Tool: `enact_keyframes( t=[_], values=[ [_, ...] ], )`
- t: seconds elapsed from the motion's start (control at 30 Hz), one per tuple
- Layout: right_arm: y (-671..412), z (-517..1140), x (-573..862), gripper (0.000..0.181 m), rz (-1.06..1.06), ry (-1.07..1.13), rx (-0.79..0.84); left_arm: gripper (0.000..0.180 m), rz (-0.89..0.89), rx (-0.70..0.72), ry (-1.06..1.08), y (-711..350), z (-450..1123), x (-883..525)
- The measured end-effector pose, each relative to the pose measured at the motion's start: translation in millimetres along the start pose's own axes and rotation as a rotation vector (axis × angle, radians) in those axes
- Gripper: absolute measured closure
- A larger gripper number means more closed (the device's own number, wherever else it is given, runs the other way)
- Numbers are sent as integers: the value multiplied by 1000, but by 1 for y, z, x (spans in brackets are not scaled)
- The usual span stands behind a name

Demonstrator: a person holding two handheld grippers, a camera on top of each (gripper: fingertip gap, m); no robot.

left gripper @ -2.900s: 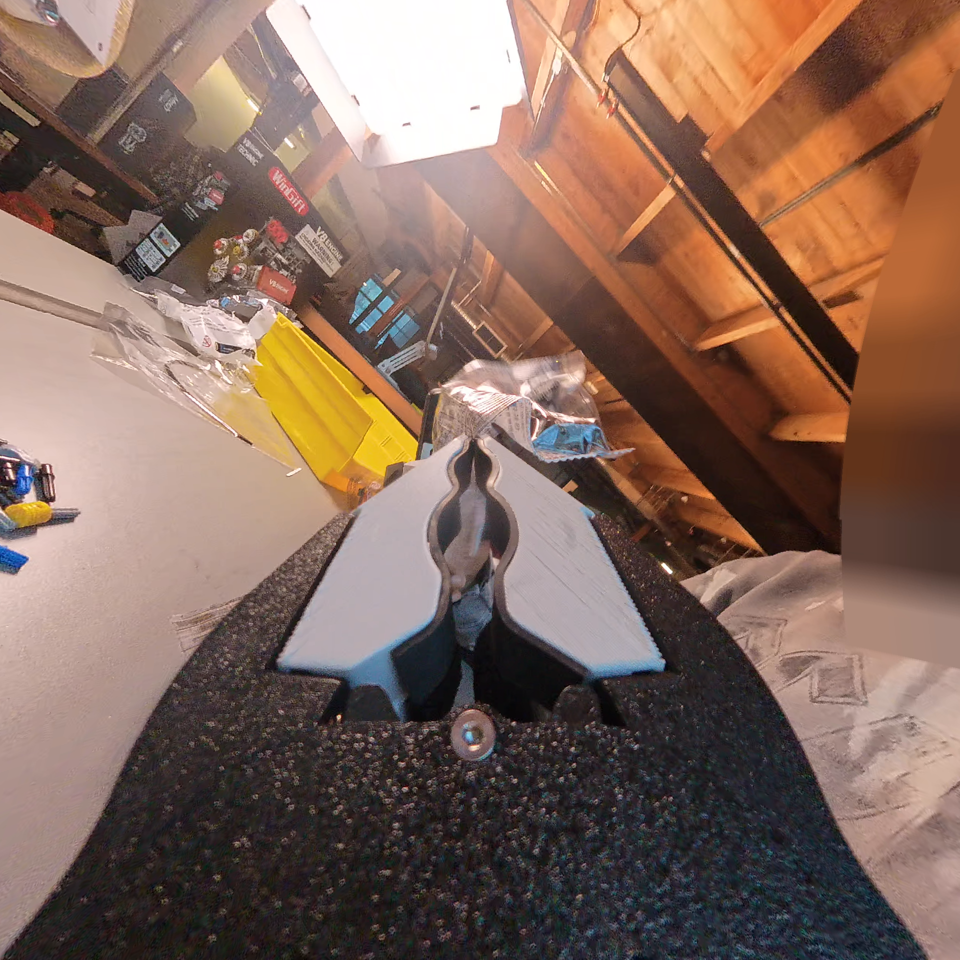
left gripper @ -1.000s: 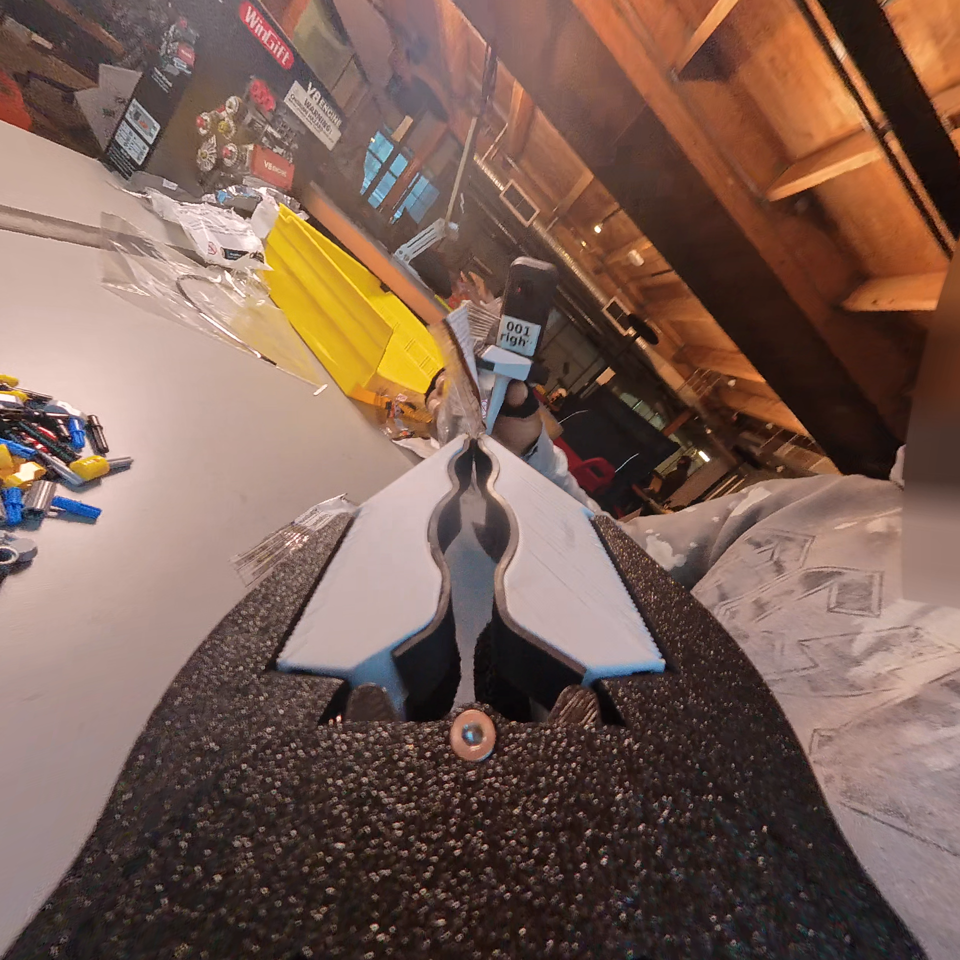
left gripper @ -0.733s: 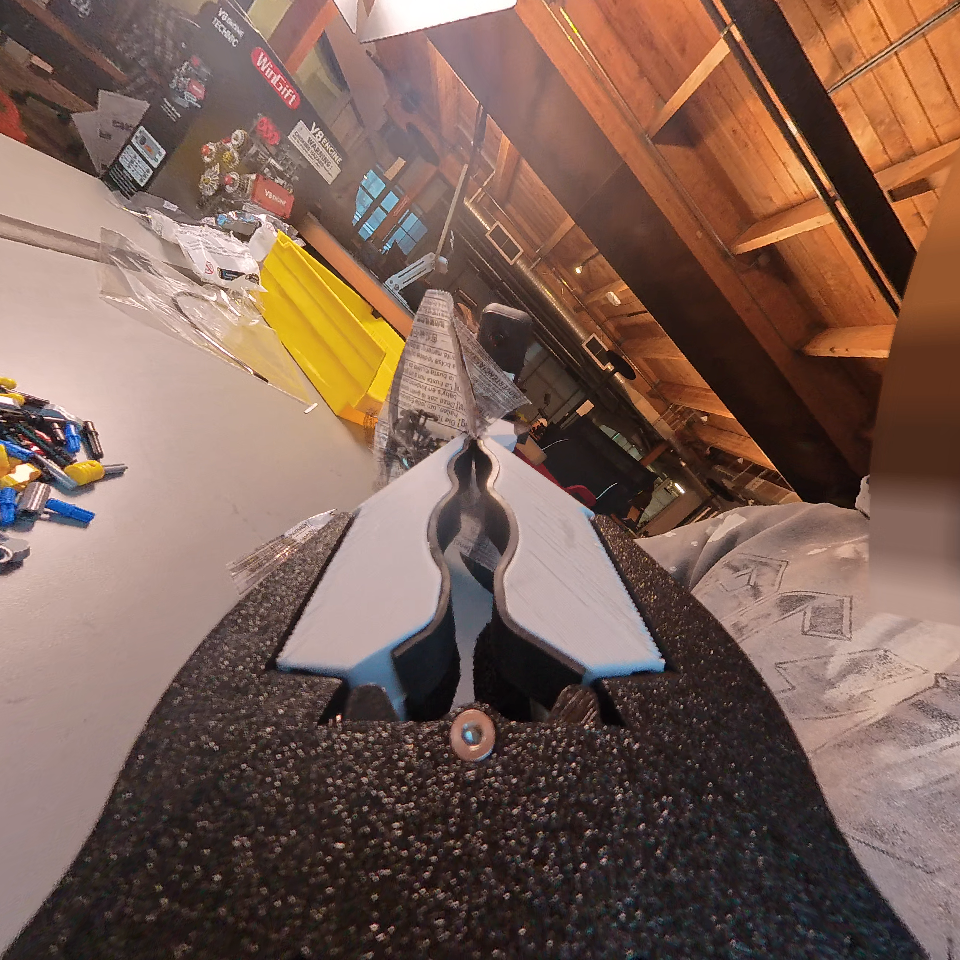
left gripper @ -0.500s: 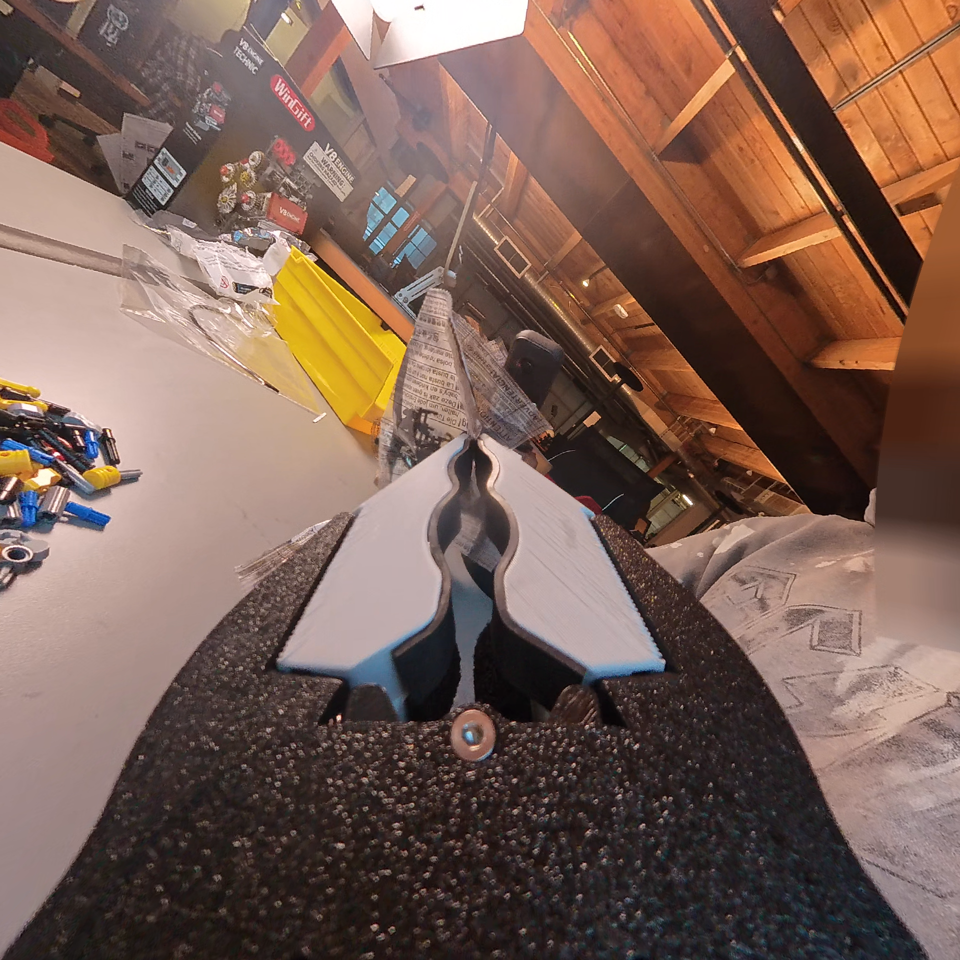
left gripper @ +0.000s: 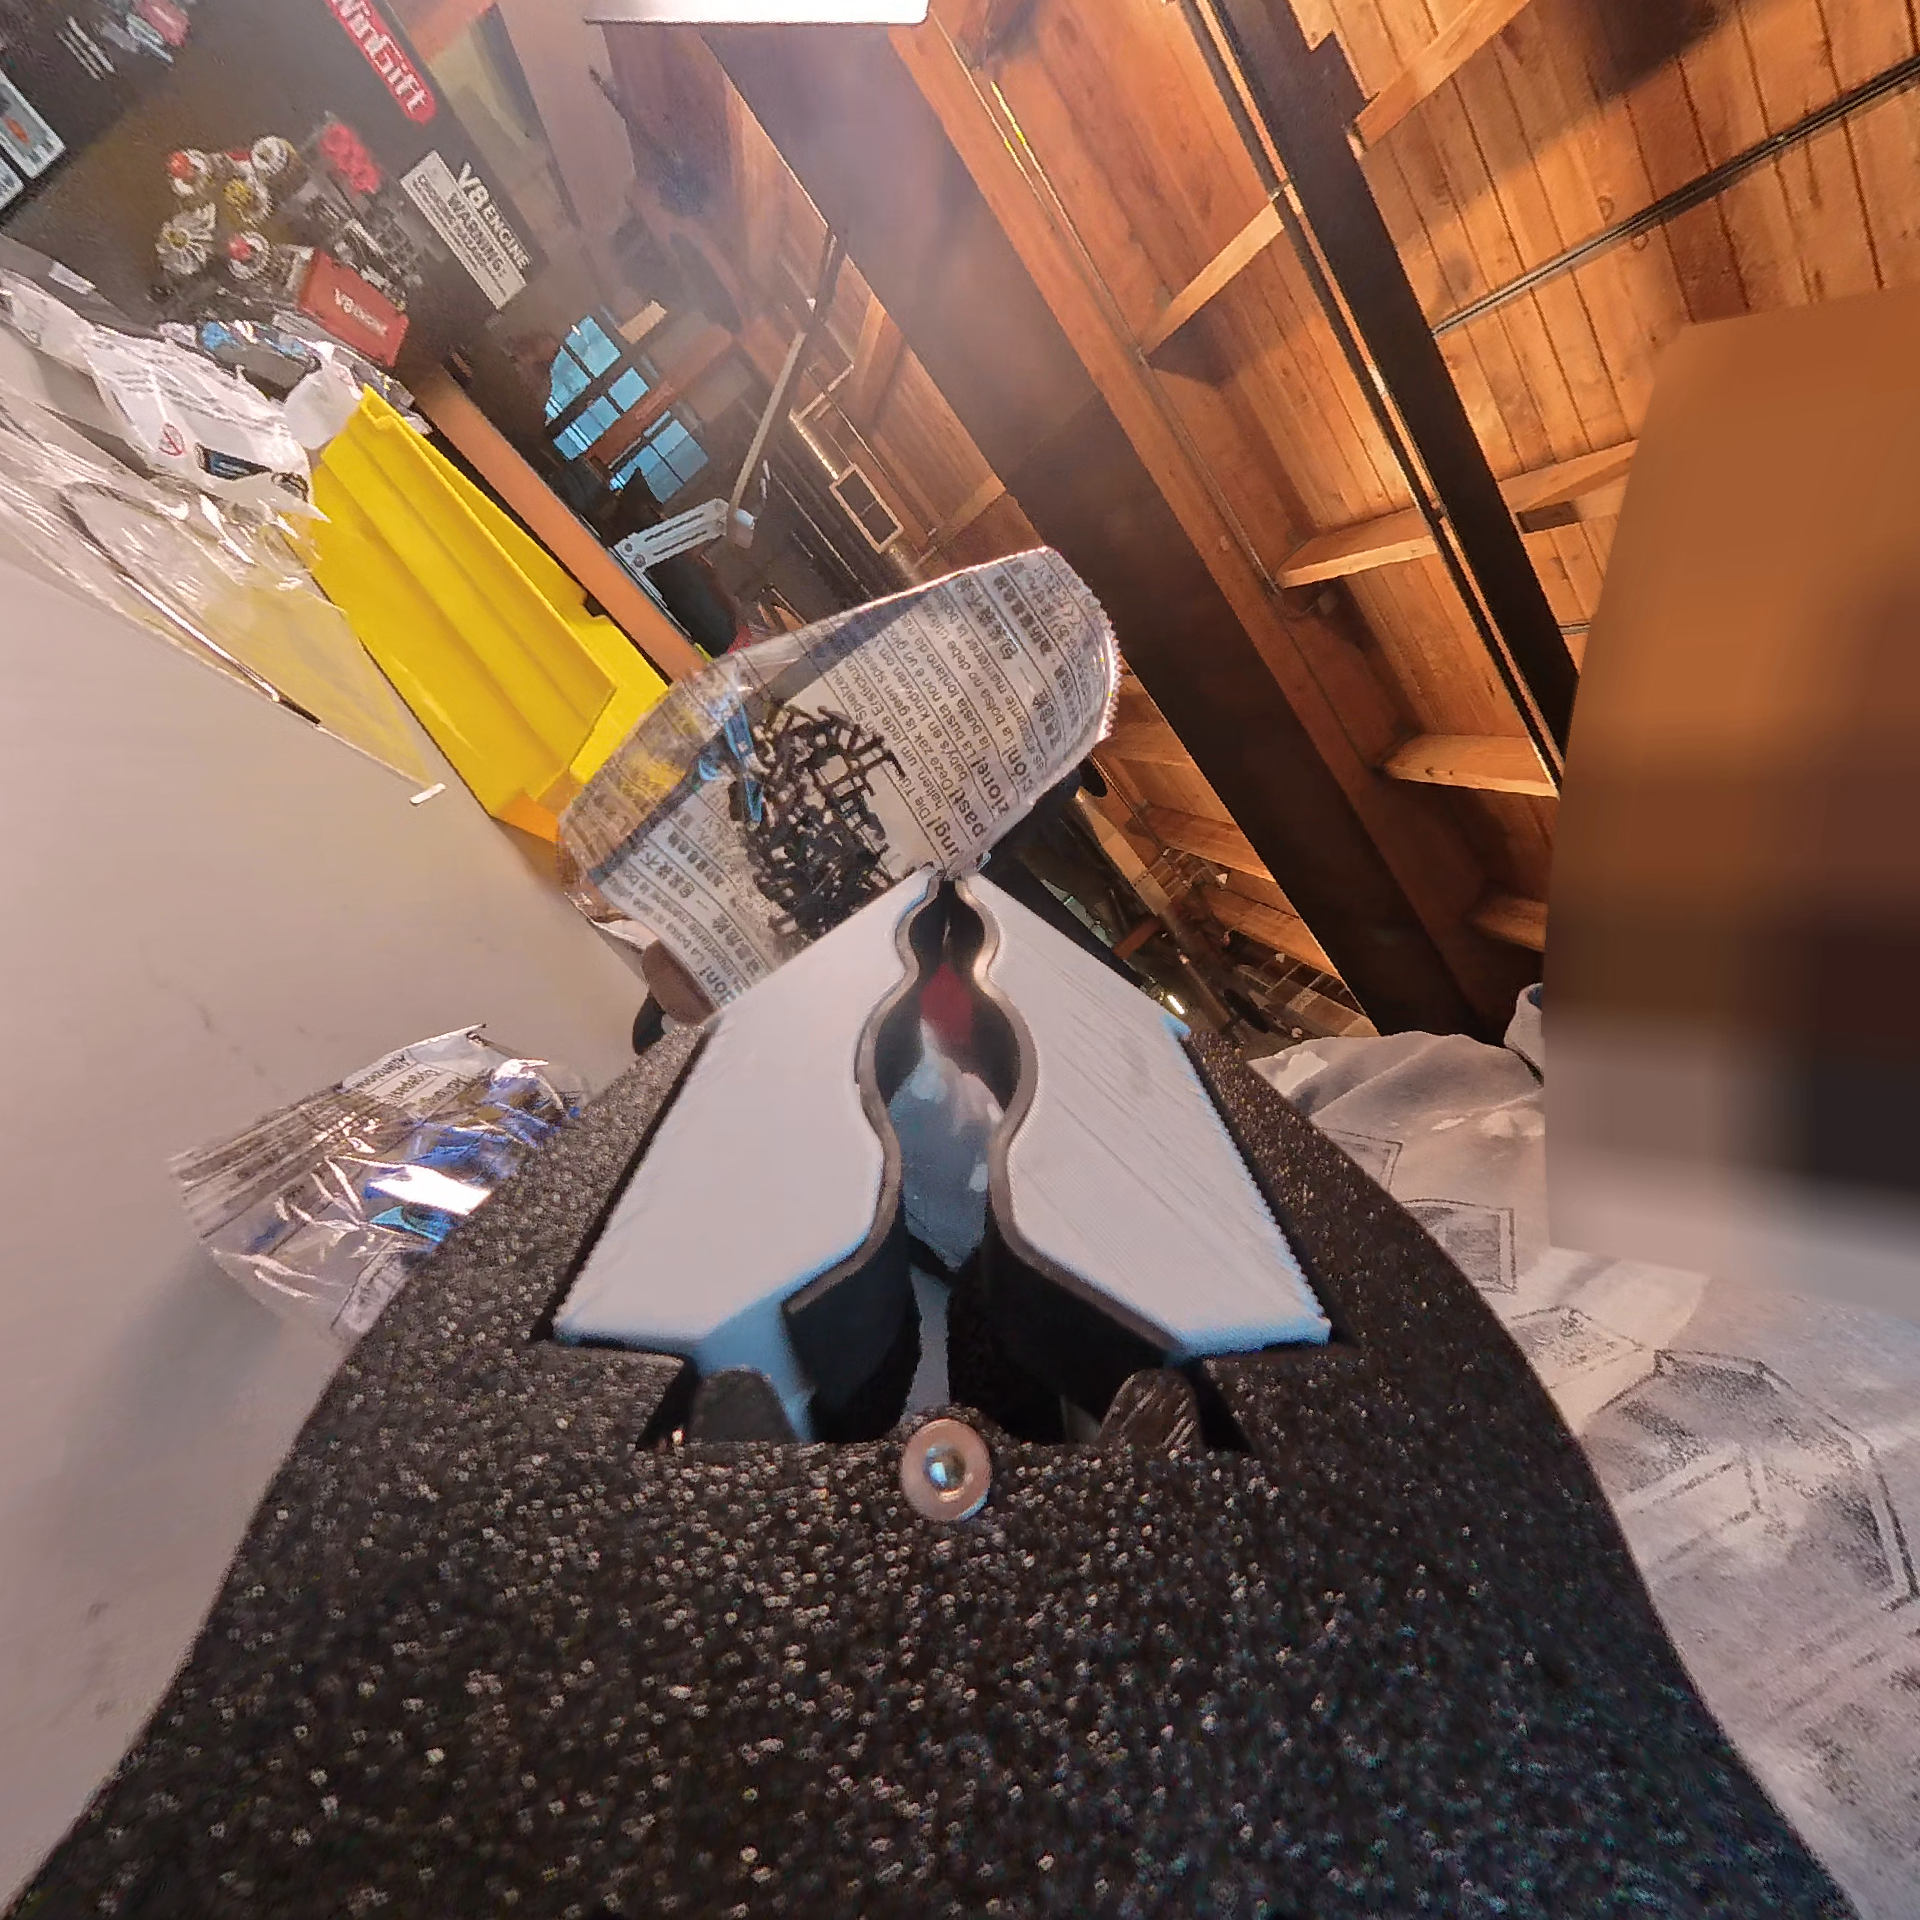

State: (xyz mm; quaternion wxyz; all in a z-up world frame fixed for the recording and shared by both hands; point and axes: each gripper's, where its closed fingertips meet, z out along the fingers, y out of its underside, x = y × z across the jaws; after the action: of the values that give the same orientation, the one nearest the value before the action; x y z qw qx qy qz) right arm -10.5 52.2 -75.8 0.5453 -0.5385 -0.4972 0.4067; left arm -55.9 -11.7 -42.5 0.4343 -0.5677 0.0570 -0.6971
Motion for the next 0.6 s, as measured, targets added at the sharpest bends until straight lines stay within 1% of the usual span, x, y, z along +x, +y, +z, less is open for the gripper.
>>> enact_keyframes(
  t=[0.1,0.17,0.27,0.33,0.4,0.5,0.6],
  values=[
    [-14,-5,-5,165,-44,-14,80,180,-25,-1,11,0,-1,0],
    [-23,-12,-7,180,-15,-56,121,180,-30,1,4,-2,-3,-1],
    [-37,-24,-3,181,103,-137,175,180,-16,7,-52,-6,-10,-11],
    [-48,-35,2,181,227,-224,213,180,36,30,-163,-16,-22,-27],
    [-39,-34,-2,181,270,-296,132,180,129,-15,-276,-16,-28,-39],
    [-36,-35,-1,181,353,-332,95,180,176,-76,-341,-11,-29,-44],
    [-26,-36,1,181,490,-373,13,180,212,-209,-416,5,-32,-57]
  ],
)
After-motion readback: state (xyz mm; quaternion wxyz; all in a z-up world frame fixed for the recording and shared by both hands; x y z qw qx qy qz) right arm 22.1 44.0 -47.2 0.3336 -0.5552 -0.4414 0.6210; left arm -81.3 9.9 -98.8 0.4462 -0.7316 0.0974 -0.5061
